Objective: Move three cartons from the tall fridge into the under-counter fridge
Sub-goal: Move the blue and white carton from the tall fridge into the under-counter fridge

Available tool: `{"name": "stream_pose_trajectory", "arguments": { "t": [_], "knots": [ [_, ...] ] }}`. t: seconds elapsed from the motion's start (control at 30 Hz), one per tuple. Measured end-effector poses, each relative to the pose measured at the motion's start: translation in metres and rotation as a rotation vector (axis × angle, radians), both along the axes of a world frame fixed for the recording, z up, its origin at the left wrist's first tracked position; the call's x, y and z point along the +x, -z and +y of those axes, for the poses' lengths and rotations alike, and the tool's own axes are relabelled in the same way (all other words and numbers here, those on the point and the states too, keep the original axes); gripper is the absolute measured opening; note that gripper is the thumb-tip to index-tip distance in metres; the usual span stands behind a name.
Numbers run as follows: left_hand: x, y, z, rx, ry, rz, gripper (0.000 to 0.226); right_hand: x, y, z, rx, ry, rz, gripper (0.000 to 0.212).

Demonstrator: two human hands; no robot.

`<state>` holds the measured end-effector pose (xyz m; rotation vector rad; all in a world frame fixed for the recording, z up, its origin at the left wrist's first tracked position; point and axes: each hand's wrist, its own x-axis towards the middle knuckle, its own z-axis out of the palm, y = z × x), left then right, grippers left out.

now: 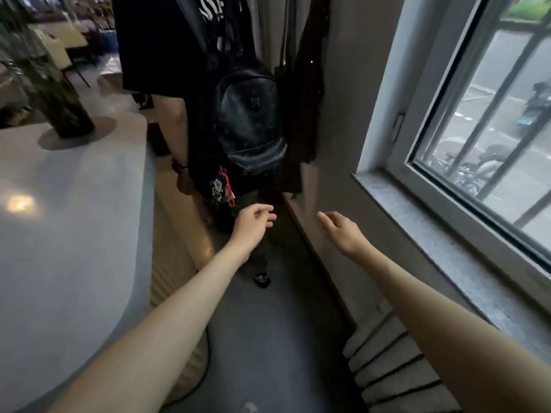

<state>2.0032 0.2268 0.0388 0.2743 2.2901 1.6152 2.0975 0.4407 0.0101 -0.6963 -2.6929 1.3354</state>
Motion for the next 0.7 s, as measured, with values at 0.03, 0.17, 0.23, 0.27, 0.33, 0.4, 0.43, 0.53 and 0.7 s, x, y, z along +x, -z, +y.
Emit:
{"name": "stream_pose_trajectory", "arguments": {
  "t": [0.03,0.17,0.23,0.27,0.33,0.4,0.43,0.53,0.7],
  "knots": [
    [-0.01,0.003,0.002,0.001,-0.015,-0.003,0.025,-0.013,0.002,0.003,-0.017,-0.015,-0.002,0.053],
    [-0.053,0.017,0.01,-0.008,-0.053,-0.018,0.024,-0.066,0.011,0.015,-0.079,-0.061,-0.028,0.058],
    [-0.08,0.023,0.016,-0.006,-0.058,-0.016,0.026,-0.096,0.015,0.022,-0.078,-0.084,-0.044,0.063],
    [-0.093,0.024,0.02,-0.003,-0.061,-0.017,0.026,-0.109,0.015,0.025,-0.082,-0.091,-0.056,0.065],
    [-0.117,0.025,0.026,0.01,-0.069,-0.019,0.027,-0.134,0.014,0.031,-0.075,-0.109,-0.07,0.067],
    [-0.149,0.025,0.035,0.019,-0.072,-0.026,0.028,-0.169,0.009,0.039,-0.046,-0.135,-0.068,0.065],
    [-0.167,0.023,0.04,0.024,-0.074,-0.032,0.029,-0.188,0.006,0.043,-0.035,-0.148,-0.062,0.063],
    [-0.219,0.018,0.05,0.044,-0.081,-0.046,0.029,-0.243,-0.004,0.052,-0.008,-0.172,-0.06,0.059],
    [-0.301,0.006,0.06,0.083,-0.115,-0.021,0.029,-0.329,-0.018,0.064,0.011,-0.177,-0.027,0.058]
  ]
}}
